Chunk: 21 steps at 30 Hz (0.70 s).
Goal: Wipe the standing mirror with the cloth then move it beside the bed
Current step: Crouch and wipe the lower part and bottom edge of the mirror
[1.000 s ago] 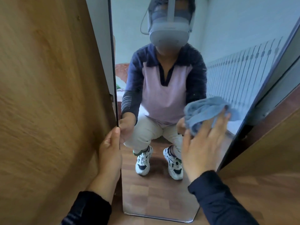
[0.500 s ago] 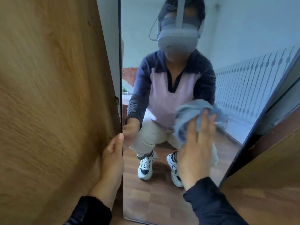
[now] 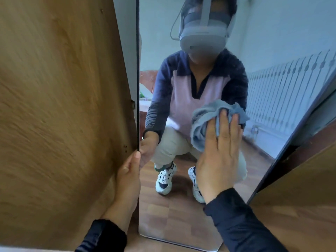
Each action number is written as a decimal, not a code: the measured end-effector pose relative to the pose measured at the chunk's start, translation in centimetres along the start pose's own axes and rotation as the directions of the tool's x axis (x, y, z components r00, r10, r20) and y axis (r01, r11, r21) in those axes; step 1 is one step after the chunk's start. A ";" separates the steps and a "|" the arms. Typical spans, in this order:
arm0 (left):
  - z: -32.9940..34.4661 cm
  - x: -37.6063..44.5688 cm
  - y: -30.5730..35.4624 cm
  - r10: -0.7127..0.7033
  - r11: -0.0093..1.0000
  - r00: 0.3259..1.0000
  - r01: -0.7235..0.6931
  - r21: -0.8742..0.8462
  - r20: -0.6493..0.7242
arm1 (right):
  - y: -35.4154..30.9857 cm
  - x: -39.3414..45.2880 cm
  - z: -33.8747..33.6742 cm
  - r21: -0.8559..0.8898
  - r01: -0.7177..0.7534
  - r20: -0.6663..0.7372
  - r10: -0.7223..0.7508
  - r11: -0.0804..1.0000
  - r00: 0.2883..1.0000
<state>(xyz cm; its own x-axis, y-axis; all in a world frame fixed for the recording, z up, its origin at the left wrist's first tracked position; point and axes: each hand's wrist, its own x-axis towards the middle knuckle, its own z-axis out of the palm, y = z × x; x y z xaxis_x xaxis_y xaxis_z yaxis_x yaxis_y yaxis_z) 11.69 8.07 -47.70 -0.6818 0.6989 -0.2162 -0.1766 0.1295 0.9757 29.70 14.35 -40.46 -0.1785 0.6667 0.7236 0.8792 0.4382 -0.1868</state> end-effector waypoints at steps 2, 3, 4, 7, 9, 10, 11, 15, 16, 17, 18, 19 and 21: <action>0.0 0.0 0.0 0.012 0.999 1.000 -0.012 -0.036 0.010 | -2.5 -0.3 1.0 0.027 0.070 0.073 -0.072 0.997 0.995; 0.1 -0.2 0.0 0.029 0.998 0.999 -0.028 -0.059 0.030 | -3.7 -0.7 1.6 0.040 0.130 0.120 -0.134 0.991 0.984; 0.2 -0.2 0.1 0.054 0.996 0.997 -0.050 -0.080 0.053 | -4.6 -1.2 2.3 0.049 0.192 0.169 -0.198 0.980 0.966; 0.0 -0.2 0.0 0.085 0.994 0.992 -0.077 -0.077 0.096 | -5.6 -3.2 3.8 0.024 0.366 0.299 -0.356 0.930 0.885; -0.5 0.3 -0.6 0.093 0.995 0.991 -0.089 -0.039 0.092 | -4.1 -4.1 3.6 -0.026 0.400 0.322 -0.371 0.916 0.871; -0.7 0.4 -0.8 0.101 0.995 0.991 -0.101 -0.004 0.086 | -2.7 -4.6 3.3 -0.056 0.360 0.302 -0.328 0.931 0.895; -0.8 0.5 -1.0 0.105 0.994 0.992 -0.107 0.032 0.064 | -1.1 -5.1 2.8 -0.089 0.278 0.268 -0.245 0.957 0.932; -1.1 0.7 -1.5 0.110 0.992 0.993 -0.112 0.062 0.038 | 3.7 -6.6 0.3 -0.160 -0.062 0.122 0.082 0.985 0.989; -1.1 0.8 -1.7 0.104 0.993 0.994 -0.106 0.058 0.037 | 3.7 -6.6 0.0 -0.139 -0.109 0.074 0.120 0.984 0.990; -1.1 0.9 -1.8 0.100 0.993 0.994 -0.101 0.054 0.033 | 3.4 -6.5 0.1 -0.097 -0.149 0.029 0.153 0.984 0.988; -1.0 1.0 -2.0 0.100 0.993 0.995 -0.102 0.058 0.026 | 2.8 -6.3 0.4 -0.051 -0.191 0.002 0.192 0.980 0.981; -0.9 1.1 -2.0 0.102 0.993 0.995 -0.103 0.063 0.014 | 2.1 -6.0 0.7 -0.007 -0.222 -0.008 0.222 0.975 0.975; -0.7 1.2 -2.1 0.098 0.993 0.995 -0.097 0.065 -0.007 | 0.4 -5.5 1.4 0.094 -0.202 0.009 0.202 0.975 0.979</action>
<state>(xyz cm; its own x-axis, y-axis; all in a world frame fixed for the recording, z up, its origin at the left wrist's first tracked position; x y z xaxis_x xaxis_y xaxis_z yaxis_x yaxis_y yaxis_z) 10.72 8.12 -50.01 -0.7010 0.7030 -0.1199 -0.0628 0.1067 0.9923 30.45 11.68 -45.44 -0.0010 0.7471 0.6647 0.8516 0.3491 -0.3911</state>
